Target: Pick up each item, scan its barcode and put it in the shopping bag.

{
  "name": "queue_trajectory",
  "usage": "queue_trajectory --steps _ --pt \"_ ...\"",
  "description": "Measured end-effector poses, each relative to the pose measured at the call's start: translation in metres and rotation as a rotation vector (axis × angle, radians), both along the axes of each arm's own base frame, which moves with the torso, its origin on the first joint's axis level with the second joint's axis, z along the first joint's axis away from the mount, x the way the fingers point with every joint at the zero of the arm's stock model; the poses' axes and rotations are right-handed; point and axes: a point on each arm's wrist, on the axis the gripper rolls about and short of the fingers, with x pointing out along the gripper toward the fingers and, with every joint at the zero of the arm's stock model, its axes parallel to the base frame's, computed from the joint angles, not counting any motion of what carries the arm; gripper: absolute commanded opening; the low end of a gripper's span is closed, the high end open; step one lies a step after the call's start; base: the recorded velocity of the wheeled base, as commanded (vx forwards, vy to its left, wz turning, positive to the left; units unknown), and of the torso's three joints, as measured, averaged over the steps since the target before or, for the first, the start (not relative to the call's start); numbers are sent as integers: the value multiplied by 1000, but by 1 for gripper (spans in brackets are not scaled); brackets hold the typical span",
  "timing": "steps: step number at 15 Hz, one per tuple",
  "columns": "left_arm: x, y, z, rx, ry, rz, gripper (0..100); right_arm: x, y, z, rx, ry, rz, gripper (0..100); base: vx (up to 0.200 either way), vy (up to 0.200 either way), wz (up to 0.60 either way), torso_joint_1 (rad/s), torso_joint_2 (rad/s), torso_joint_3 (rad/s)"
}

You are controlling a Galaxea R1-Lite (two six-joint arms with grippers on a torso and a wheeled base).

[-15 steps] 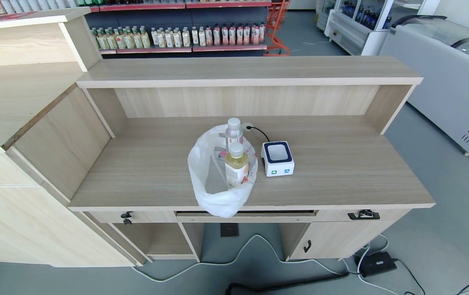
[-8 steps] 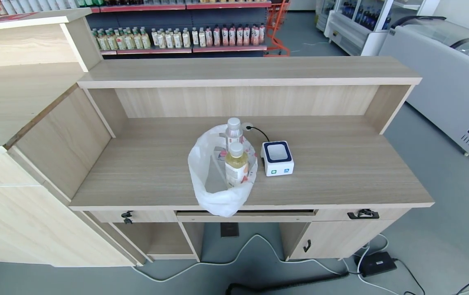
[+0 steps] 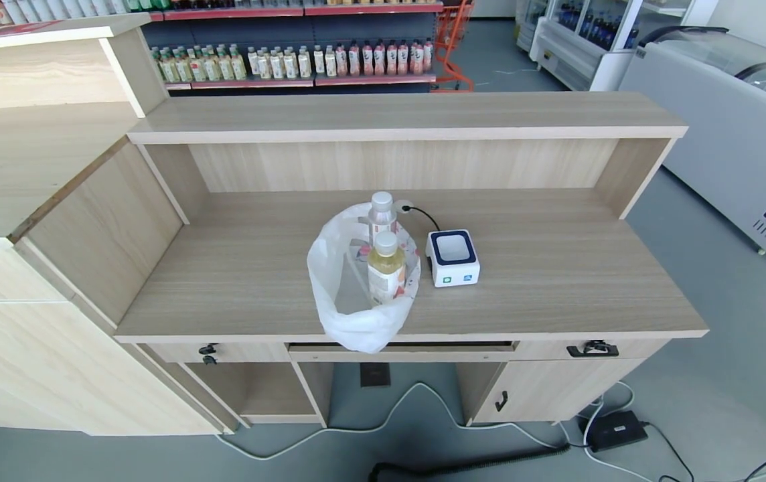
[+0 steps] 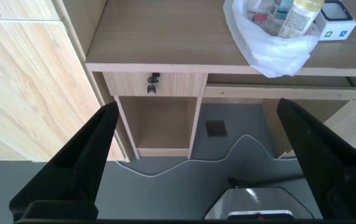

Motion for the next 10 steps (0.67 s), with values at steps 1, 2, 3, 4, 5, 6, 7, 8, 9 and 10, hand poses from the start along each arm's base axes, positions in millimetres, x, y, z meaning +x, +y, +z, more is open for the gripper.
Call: queue_trajectory --steps 1,2,3,4,5,6,7,8,9,10 --pt "0 0 0 0 0 0 100 -1 1 -1 22 -12 40 100 0 0 0 0 0 0" --pt "0 0 0 0 0 0 100 -2 1 -1 30 -22 46 100 0 0 0 0 0 0" --pt "0 0 0 0 0 0 100 -3 1 -2 35 -27 52 100 0 0 0 0 0 0" --pt "0 0 0 0 0 0 100 -3 1 -6 56 9 54 100 0 0 0 0 0 0" --pt "0 0 0 0 0 0 100 -3 1 -9 95 33 53 100 0 0 0 0 0 0" --pt "0 0 0 0 0 0 100 -4 0 -10 124 31 46 100 0 0 0 0 0 0" --pt "0 0 0 -1 0 0 100 -4 0 -10 131 30 43 100 0 0 0 0 0 0" --pt "0 0 0 0 0 0 100 -4 0 -10 131 29 43 100 0 0 0 0 0 0" --pt "0 0 0 0 0 0 100 -4 0 -10 129 30 42 100 0 0 0 0 0 0" --pt "0 0 0 0 0 0 100 -4 0 -10 125 30 43 100 0 0 0 0 0 0"
